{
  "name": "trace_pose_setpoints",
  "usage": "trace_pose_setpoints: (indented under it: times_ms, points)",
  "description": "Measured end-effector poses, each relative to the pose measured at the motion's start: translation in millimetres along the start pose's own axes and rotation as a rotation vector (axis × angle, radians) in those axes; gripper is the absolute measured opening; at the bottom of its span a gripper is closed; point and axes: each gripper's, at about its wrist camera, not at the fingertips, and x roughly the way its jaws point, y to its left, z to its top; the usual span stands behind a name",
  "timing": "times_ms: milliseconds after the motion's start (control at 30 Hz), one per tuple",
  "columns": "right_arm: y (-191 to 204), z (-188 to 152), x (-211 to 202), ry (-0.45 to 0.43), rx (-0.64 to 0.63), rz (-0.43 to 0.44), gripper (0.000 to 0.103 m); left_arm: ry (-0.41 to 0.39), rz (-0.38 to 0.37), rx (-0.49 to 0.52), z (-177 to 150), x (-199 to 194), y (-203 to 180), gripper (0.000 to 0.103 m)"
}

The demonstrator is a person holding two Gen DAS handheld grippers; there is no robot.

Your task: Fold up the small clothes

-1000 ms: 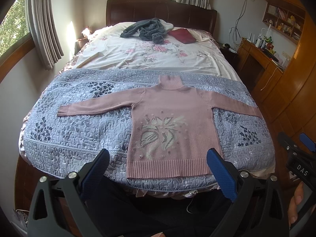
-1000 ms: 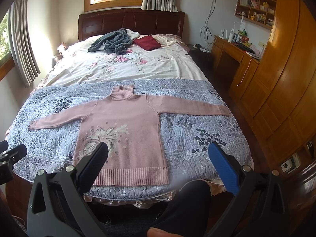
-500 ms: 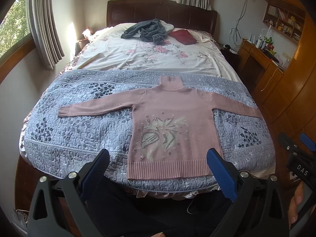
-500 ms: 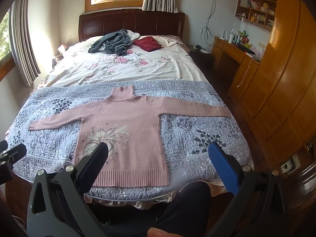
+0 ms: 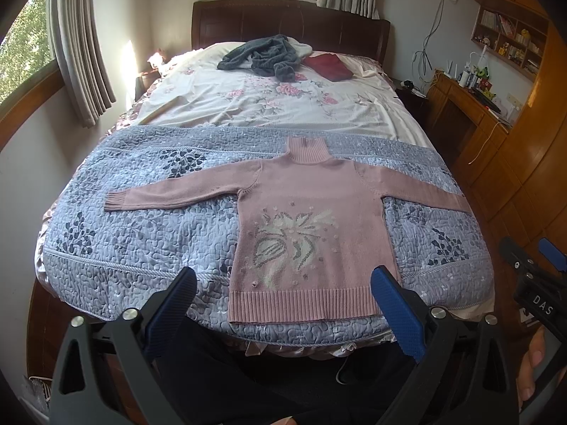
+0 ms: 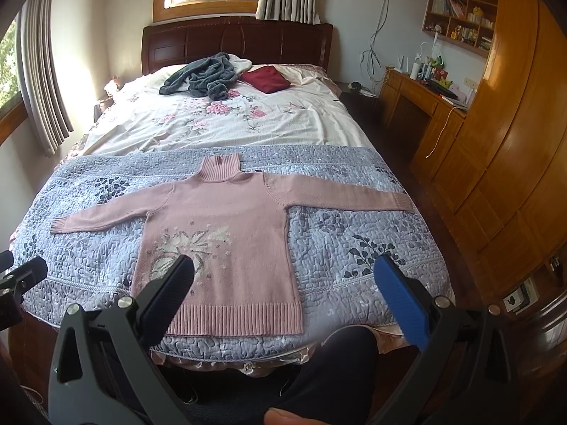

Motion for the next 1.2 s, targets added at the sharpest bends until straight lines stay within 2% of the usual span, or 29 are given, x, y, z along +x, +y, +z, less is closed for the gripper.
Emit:
trace_pose_setpoints:
  times_ms: [533,633,700,733,800,900,1067,1133,1200]
  points:
    - [-0.3,-1.2,7.5,0.009,0.001,-0.002,0.1,0.01,0.001,-0.004,3.7,11.3,-1.5,0.099]
    - [-4.2,0.9,17.4,-0.001,-0.006,-0.017,0.1,-0.045,0.035,0.006,7.1,20.4,-4.9,0.099]
    - [-15.2,3.6,32.9,-0.049,-0.011,-0.002,0.1,-0.097,-0.026,0.054,8.1,35.9,-11.2,0.099]
    - [-22.7,4.1,43.0,-0.078,-0.021,0.036,0.1,-0.105,-0.073,0.08,9.3,44.9,-15.3,0.099]
    - [-46.0,6.9,74.5,-0.085,0.005,0.097,0.1,-0.083,-0.089,0.106,14.9,67.6,-24.0,0.099]
    - [-92.3,11.6,135.7,0.024,0.115,0.099,0.1,-0.053,-0.114,0.135,23.6,98.6,-40.2,0.099]
    - [-188.2,4.3,225.4,0.122,0.39,0.151,0.1,-0.025,-0.183,0.13,33.2,138.2,-62.5,0.099]
    - [-228.4,-2.5,259.5,0.152,0.51,0.169,0.09,-0.023,-0.195,0.131,36.8,150.2,-70.5,0.099]
    - [-267.1,-11.5,296.3,0.209,0.635,0.209,0.059,-0.02,-0.212,0.122,42.3,161.9,-75.5,0.099]
